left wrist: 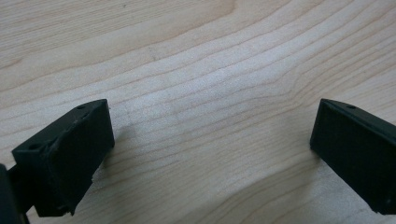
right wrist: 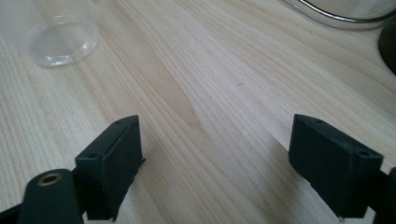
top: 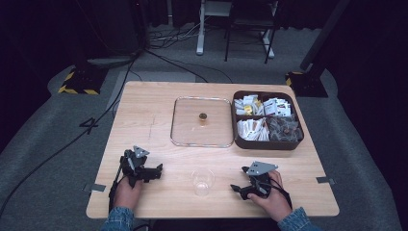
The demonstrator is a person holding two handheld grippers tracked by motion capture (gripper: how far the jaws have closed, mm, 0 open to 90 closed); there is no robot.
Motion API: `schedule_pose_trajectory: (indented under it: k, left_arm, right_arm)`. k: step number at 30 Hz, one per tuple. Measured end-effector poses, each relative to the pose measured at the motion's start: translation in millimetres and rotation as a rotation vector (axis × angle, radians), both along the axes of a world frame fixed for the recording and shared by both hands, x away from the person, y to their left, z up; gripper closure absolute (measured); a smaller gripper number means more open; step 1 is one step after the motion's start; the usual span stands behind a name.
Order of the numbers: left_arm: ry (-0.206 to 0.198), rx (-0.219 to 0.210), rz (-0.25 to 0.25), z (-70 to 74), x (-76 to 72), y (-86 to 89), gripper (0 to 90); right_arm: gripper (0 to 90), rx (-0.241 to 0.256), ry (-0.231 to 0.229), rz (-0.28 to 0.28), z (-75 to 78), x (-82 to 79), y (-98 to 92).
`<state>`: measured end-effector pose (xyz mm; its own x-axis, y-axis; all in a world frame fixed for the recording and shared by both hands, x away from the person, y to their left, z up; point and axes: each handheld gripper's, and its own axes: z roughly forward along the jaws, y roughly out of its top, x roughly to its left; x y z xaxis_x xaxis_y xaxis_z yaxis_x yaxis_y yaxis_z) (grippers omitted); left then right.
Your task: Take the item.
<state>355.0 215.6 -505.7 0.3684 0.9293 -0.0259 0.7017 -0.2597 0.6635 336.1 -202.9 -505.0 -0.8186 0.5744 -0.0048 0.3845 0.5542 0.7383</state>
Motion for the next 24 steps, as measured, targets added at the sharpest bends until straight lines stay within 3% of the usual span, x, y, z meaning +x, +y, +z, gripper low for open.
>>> schedule_pose_trajectory:
  k: [13, 15, 24]
  left_arm:
    - [0.0, 0.001, 0.0, 0.1, 0.1, 0.1, 0.0]
    - [0.0, 0.0, 0.0, 0.0, 0.1, 0.1, 0.0]
    - [0.0, 0.002, -0.001, 0.1, 0.4, 0.2, 0.0]
  right_arm:
    - [17.9, -0.003, 0.006, -0.002, 0.7, -1.8, 1.2]
    - [25.2, -0.005, 0.032, 0.02, 4.6, -4.4, 2.6]
    - [29.9, 0.03, 0.079, -0.028, 30.5, -10.5, -1.5]
